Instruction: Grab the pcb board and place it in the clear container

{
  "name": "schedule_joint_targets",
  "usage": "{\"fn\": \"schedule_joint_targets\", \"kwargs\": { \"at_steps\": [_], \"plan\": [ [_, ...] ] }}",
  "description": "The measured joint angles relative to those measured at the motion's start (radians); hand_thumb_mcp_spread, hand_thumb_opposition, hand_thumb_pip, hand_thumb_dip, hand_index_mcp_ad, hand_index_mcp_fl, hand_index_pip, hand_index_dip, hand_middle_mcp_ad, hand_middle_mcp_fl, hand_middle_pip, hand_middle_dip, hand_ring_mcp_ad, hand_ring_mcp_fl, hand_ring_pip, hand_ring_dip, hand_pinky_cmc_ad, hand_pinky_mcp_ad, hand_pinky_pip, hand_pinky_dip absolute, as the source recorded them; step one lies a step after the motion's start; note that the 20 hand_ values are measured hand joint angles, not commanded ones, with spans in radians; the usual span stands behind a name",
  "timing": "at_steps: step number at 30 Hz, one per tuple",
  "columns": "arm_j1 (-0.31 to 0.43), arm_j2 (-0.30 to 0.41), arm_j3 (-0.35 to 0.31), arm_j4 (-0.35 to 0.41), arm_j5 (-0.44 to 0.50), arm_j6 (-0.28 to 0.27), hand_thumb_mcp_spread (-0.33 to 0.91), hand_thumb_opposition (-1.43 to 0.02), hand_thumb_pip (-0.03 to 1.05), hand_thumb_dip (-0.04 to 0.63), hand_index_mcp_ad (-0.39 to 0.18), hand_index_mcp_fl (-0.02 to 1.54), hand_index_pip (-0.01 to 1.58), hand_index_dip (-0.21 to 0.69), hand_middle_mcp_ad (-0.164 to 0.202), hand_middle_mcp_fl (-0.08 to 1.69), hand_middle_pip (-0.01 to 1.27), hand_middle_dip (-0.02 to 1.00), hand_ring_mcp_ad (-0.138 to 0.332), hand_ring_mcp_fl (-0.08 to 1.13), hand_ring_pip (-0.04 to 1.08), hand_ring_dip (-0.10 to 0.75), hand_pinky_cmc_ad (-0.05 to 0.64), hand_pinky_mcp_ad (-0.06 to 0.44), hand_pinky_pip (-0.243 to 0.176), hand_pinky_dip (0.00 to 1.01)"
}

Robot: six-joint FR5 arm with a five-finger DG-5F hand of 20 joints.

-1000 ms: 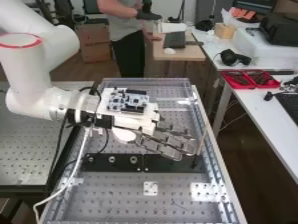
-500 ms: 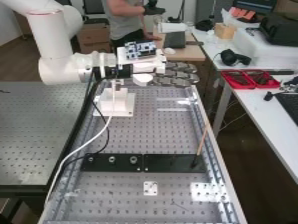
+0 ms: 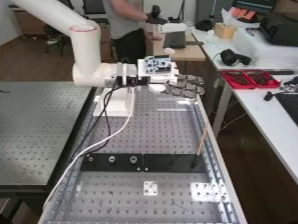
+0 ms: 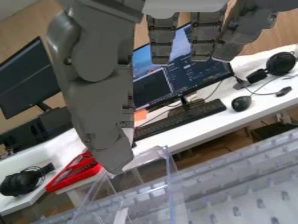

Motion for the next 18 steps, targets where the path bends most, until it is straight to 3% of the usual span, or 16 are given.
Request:
{"fn": "schedule_joint_targets", "kwargs": {
  "at_steps": [18],
  "plan": [
    [0.047,-0.066,0.086,-0.15,0.03,0.014,0.73,-0.94,0.41,0.267,-0.188,0.77,1.0,0.3,0.061,-0.01,0.14,0.13,0.199,0.02,0.08,-0.005,0.227,0.161,-0.091,0.18]
  ]
}}
